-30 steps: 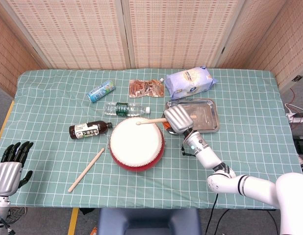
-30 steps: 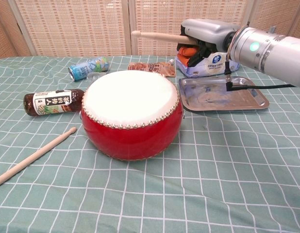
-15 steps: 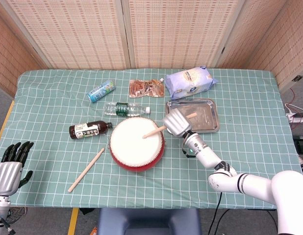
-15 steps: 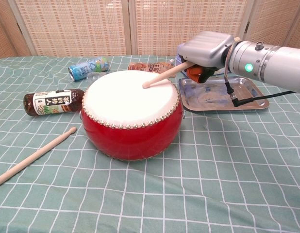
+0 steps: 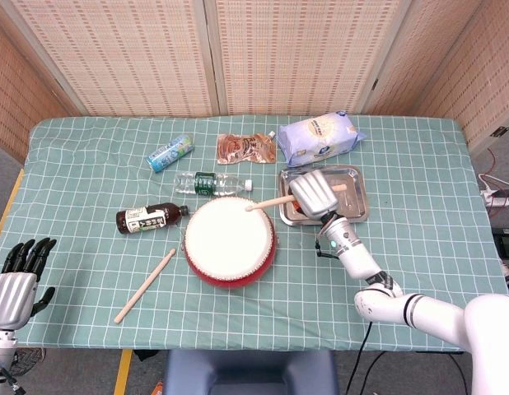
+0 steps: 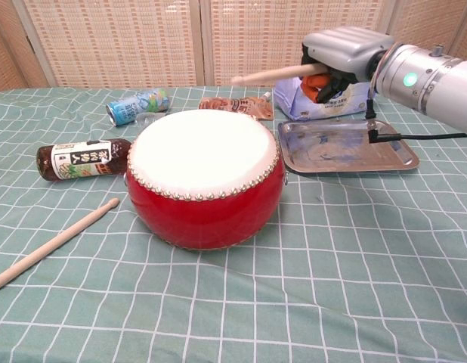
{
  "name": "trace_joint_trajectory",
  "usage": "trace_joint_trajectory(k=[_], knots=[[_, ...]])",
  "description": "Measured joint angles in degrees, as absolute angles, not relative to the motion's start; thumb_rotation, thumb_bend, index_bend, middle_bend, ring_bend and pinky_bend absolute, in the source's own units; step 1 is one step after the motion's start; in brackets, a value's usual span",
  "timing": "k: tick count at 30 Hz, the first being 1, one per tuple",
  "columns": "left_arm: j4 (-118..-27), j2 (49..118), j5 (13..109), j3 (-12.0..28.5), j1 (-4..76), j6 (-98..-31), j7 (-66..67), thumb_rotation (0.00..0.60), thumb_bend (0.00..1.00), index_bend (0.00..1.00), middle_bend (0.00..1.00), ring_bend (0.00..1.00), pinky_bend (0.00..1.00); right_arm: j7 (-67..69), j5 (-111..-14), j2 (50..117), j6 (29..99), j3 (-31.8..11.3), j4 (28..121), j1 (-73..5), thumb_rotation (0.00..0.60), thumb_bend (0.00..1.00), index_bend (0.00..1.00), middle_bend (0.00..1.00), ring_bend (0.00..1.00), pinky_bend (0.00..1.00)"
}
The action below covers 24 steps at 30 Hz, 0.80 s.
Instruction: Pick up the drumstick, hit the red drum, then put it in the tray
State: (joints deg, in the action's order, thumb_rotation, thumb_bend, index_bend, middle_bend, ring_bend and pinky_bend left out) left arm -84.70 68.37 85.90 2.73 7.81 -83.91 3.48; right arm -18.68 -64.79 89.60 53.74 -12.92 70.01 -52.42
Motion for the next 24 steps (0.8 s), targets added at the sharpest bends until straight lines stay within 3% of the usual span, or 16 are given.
trace_joint_trajectory(k=[8, 14, 20, 24], knots=[[-85.45, 68.02, 85.43, 2.69, 7.56, -83.94, 4.33, 0.6, 0.26, 0.06, 0.06, 0.02, 0.06, -12.55, -60.11, 91.82, 44.34, -13.67, 58.45, -52.39, 0.6, 0.54, 1.0, 0.93, 0.83, 0.82], [-85.91, 67.74, 85.16, 2.64, 7.24, -84.14, 4.76, 0.6, 0.26, 0.06, 0.06, 0.02, 0.06, -4.34, -61.06, 97.14, 39.23, -13.97, 45.66, -53.54, 0.6, 0.5, 0.97, 0.83, 0.72, 0.72], [-86.33, 67.69, 85.06, 2.51, 7.22, -83.89, 5.35, 0.6, 0.26, 0.06, 0.06, 0.02, 0.06, 4.3, -64.28, 102.92, 34.83, -13.54, 33.94, -54.78, 0.6, 0.47, 0.81, 0.69, 0.58, 0.63], [-86.66, 67.53, 85.01, 2.6, 7.21, -83.94, 5.64, 0.6, 0.26, 0.06, 0.06, 0.02, 0.06, 8.27, -65.64, 105.83, 31.92, -13.45, 28.32, -55.6, 0.6, 0.43, 0.64, 0.54, 0.4, 0.47]])
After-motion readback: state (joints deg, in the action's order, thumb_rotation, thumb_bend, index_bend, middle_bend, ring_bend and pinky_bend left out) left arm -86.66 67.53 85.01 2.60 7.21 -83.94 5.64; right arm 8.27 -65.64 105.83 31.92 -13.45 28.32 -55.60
